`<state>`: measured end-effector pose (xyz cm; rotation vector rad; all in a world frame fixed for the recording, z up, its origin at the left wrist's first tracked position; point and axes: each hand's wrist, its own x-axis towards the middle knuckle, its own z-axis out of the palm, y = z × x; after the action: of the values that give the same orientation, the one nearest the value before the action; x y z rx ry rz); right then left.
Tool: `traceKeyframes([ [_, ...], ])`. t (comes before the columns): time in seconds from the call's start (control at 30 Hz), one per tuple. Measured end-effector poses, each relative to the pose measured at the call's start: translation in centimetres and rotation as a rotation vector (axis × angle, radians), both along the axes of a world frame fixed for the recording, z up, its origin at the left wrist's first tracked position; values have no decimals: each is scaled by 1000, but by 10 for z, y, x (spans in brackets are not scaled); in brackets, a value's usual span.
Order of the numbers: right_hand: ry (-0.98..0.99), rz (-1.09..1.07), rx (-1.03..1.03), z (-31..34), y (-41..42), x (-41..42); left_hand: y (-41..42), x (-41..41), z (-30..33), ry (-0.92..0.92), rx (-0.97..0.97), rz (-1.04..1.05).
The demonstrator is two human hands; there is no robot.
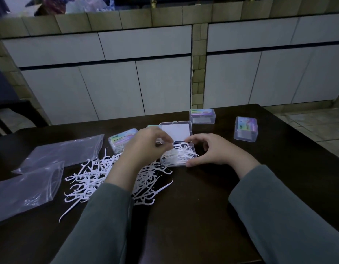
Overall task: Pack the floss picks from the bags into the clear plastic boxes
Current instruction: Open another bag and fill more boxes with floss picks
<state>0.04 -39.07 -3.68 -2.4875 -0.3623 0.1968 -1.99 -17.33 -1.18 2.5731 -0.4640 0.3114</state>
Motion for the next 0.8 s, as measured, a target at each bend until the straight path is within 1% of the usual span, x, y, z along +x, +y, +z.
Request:
traceKeyframes([
  [0.07, 7, 13, 12, 1, 0, 0, -13, -2, -2, -75, 25, -75],
  [0.13, 9, 37, 29, 2, -1, -1, -28, -4, -5, -71, 84, -156],
  [0.2, 6, 46, 42, 2, -1, 0, -36, -3, -7, -44, 153, -174],
  [0.27, 6, 45, 52, 0, -2, 0, -37, -1, -9, -42, 175, -149],
  [0.37, 9, 44, 57, -2, -1, 2, -30, 0, -12, -59, 159, -94],
  [0.47, 3, 35, 44, -3, -1, 2, -25, 2, -13, -50, 149, -94],
  [0.6, 0, 18, 28, -3, -1, 0, -8, 5, -8, -38, 18, -53],
  [0.73, -6, -3, 24, -5, 0, 1, 14, 4, -9, 106, -21, 30],
  [0.8, -9, -5, 21, -4, 1, 1, 15, 5, -12, 121, -23, 33],
])
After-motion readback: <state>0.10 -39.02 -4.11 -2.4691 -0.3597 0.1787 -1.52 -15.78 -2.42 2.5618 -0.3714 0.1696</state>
